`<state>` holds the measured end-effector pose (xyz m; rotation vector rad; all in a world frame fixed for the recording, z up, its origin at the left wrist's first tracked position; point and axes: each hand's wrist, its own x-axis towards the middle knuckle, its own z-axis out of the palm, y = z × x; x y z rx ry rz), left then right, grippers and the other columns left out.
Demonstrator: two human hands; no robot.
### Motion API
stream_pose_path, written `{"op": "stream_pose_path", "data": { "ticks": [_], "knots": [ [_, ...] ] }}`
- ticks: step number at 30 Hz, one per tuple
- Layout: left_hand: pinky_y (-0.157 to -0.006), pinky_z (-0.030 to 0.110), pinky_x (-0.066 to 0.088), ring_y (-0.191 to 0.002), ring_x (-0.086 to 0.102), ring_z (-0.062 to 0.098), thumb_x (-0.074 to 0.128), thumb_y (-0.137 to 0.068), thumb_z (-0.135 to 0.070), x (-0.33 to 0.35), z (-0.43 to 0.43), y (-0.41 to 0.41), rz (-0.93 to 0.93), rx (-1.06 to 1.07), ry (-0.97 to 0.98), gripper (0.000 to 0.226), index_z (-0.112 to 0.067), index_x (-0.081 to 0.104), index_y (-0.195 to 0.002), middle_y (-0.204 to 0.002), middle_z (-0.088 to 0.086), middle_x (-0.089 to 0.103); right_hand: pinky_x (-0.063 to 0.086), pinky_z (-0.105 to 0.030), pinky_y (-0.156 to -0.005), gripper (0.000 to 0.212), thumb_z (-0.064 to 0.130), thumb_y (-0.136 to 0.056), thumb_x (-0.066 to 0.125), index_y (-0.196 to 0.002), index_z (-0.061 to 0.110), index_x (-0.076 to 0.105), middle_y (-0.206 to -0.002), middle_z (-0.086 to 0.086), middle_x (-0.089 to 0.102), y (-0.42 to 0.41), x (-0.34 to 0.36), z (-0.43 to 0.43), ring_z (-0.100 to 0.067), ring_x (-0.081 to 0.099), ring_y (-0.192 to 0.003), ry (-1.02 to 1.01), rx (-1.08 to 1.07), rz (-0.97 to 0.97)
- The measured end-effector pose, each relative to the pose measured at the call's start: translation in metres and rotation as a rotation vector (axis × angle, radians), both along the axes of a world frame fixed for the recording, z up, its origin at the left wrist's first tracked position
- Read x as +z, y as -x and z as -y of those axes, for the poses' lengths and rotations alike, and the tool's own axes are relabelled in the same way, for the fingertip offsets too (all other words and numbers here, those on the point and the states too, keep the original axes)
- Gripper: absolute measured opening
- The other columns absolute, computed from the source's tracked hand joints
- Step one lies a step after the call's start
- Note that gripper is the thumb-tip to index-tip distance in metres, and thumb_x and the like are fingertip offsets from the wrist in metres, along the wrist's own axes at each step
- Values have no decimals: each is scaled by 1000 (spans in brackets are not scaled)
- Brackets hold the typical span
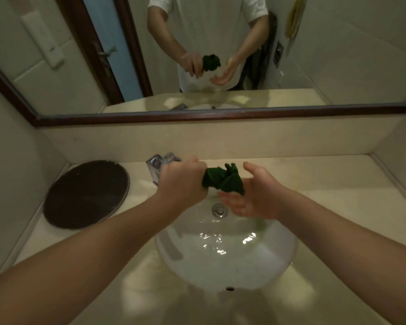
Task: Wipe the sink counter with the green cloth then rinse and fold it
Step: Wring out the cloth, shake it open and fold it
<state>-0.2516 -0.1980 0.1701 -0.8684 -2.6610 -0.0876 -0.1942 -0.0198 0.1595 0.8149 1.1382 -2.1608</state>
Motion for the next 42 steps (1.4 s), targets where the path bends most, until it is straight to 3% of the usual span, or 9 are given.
{"op": "stream_pose_path", "data": {
  "ticks": [6,9,13,15,18,21,28,35,42],
  "knots": [
    [-79,46,58,-105,66,36,84,-58,-33,4,1,-1,-76,-352,118,30,-9,74,-71,-118,17,68,49,-46,-97,81,63,-87,48,-143,6,41,-144,-30,42,-25,-5,13,-44,50,-126,666,211,-49],
    [-61,38,59,-93,69,31,73,-77,-28,-5,3,-5,-130,-592,78,27,-6,72,-90,-126,18,64,59,-24,-56,58,23,-86,69,-132,-4,48,-125,-27,58,-25,-8,11,-25,72,-82,675,303,0],
    [-44,32,50,-66,62,24,53,-86,-21,-13,5,-8,-175,-781,173,26,-9,64,-106,-96,11,71,18,-12,-36,11,14,-86,57,-96,13,62,-60,7,47,-23,2,13,-1,35,-44,83,666,-99],
    [-37,26,42,-50,56,23,46,-80,-16,-18,4,-8,-108,-761,253,18,-13,62,-88,-64,4,61,13,-18,-41,23,15,-90,56,-68,22,50,-52,8,34,-26,5,20,-5,26,-42,-288,735,-127],
    [-38,20,33,-38,52,23,52,-70,-18,-20,-6,-17,8,-649,348,5,-16,55,-66,-50,0,55,28,-24,-48,24,21,-82,67,-65,19,50,-58,1,44,-28,-2,34,-15,38,-50,-768,765,-206],
    [-55,29,37,-73,66,29,54,-79,-17,-20,-23,-28,246,-344,553,12,-17,62,-88,-83,4,69,40,-32,-63,19,20,-88,59,-73,9,56,-67,-4,49,-24,-19,38,-24,52,-72,-1337,994,-449],
    [-58,30,44,-73,60,29,53,-78,-12,-55,-40,-25,674,-22,388,16,-11,67,-87,-83,10,64,49,-32,-74,18,17,-86,59,-100,11,69,-99,-10,67,-9,-52,23,-30,66,-94,-1620,960,-568],
    [-57,33,48,-70,60,28,56,-75,-8,-63,-36,-21,713,47,253,11,-17,56,-68,-72,6,59,45,-31,-69,17,20,-89,55,-101,15,65,-97,-5,67,0,-63,19,-27,66,-92,-1682,914,-636],
    [-74,31,54,-87,63,16,75,-79,-30,-71,7,-25,961,24,-222,41,-22,56,-114,-99,-3,63,51,-30,-60,16,17,-86,67,-99,10,62,-70,-3,65,8,-44,0,-9,64,-55,-951,730,-610]
  ]
}}
